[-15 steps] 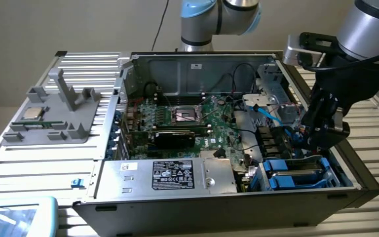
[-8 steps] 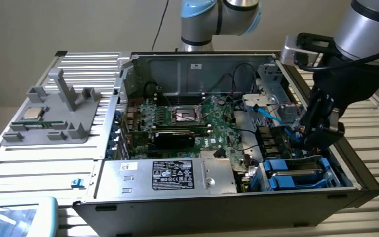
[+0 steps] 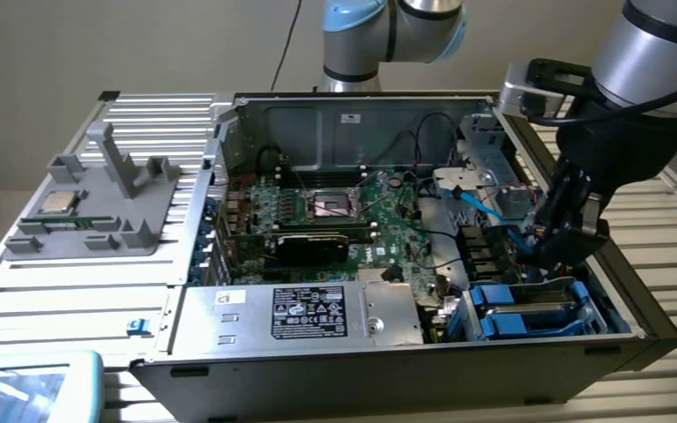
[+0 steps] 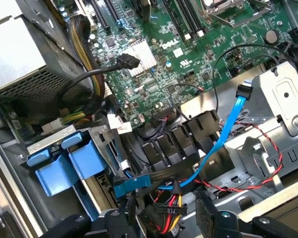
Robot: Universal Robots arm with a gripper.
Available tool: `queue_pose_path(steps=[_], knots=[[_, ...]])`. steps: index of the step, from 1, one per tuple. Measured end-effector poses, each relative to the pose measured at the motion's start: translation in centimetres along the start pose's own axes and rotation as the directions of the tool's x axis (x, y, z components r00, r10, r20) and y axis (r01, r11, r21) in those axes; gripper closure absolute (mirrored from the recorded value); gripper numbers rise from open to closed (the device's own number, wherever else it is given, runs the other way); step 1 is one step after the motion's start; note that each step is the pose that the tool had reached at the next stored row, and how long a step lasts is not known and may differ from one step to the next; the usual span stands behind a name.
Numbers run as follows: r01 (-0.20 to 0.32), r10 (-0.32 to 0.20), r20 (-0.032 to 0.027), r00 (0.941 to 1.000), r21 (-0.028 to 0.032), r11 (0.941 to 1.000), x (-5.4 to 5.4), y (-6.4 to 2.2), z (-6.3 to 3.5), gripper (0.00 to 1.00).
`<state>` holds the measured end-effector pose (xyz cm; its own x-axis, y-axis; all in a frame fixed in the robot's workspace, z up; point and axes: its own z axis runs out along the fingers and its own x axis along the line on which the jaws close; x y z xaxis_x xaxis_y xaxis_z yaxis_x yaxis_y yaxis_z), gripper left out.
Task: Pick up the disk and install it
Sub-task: 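Insert the first disk wire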
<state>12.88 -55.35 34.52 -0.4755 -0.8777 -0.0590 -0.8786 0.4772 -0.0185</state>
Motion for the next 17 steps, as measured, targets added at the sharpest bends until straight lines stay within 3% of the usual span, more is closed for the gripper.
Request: queue_pose_path(steps=[3, 8, 12, 17], knots=[[-0.002, 0.002, 0.0007, 1.0, -0.0002, 1.0, 0.02, 0.07, -0.01, 0.4], [-0.028, 0.028, 0.0073, 0.9996, -0.0026, 0.9996, 0.04, 0.08, 0.02, 0.4], [-0.069, 0.069, 0.0077, 0.9976, -0.0008, 0.9976, 0.05, 0.07, 0.05, 0.4], [-0.073, 0.074, 0.0078, 0.9973, -0.0006, 0.9973, 0.05, 0.08, 0.07, 0.42]])
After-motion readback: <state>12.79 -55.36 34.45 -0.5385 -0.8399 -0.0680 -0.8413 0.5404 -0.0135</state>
